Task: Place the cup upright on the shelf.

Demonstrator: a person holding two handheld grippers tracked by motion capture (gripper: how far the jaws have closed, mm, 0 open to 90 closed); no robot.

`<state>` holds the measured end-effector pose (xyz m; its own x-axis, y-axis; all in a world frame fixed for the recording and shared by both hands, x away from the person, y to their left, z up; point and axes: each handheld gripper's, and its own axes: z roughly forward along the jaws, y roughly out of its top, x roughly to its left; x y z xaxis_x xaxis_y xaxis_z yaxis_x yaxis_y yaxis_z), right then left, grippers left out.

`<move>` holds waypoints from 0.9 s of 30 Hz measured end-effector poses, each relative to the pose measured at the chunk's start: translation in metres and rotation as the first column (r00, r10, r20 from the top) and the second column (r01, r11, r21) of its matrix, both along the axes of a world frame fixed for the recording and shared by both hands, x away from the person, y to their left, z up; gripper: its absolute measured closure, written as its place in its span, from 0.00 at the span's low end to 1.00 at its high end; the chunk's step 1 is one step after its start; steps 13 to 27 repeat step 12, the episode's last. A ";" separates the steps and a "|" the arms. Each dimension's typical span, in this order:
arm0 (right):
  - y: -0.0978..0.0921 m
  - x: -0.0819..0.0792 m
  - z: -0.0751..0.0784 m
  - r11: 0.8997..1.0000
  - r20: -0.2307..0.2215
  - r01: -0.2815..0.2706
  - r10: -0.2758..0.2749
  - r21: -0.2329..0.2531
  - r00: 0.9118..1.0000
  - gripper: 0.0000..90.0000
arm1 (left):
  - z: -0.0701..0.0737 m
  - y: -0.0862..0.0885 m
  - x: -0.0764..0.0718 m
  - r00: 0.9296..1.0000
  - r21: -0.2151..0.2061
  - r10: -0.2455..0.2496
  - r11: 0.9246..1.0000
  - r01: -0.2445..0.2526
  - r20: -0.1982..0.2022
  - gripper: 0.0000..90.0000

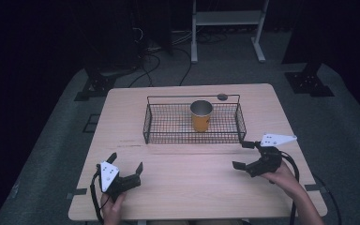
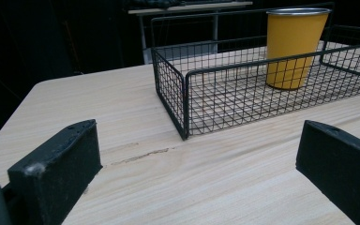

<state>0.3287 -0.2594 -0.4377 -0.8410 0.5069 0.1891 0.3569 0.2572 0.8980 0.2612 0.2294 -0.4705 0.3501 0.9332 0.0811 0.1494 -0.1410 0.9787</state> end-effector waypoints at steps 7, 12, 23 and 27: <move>-0.001 -0.014 -0.012 0.999 0.004 0.025 -0.026 0.023 1.000 0.01 | 0.000 0.000 0.000 1.000 0.000 0.001 1.000 -0.001 -0.001 0.00; -0.009 -0.033 -0.026 0.990 0.012 0.072 -0.074 0.124 0.997 0.01 | 0.000 0.000 0.000 1.000 0.000 0.000 1.000 0.000 0.000 0.00; -0.009 -0.033 -0.026 0.990 0.012 0.072 -0.074 0.124 0.997 0.01 | 0.000 0.000 0.000 1.000 0.000 0.000 1.000 0.000 0.000 0.00; -0.009 -0.033 -0.026 0.990 0.012 0.072 -0.074 0.124 0.997 0.01 | 0.000 0.000 0.000 1.000 0.000 0.000 1.000 0.000 0.000 0.00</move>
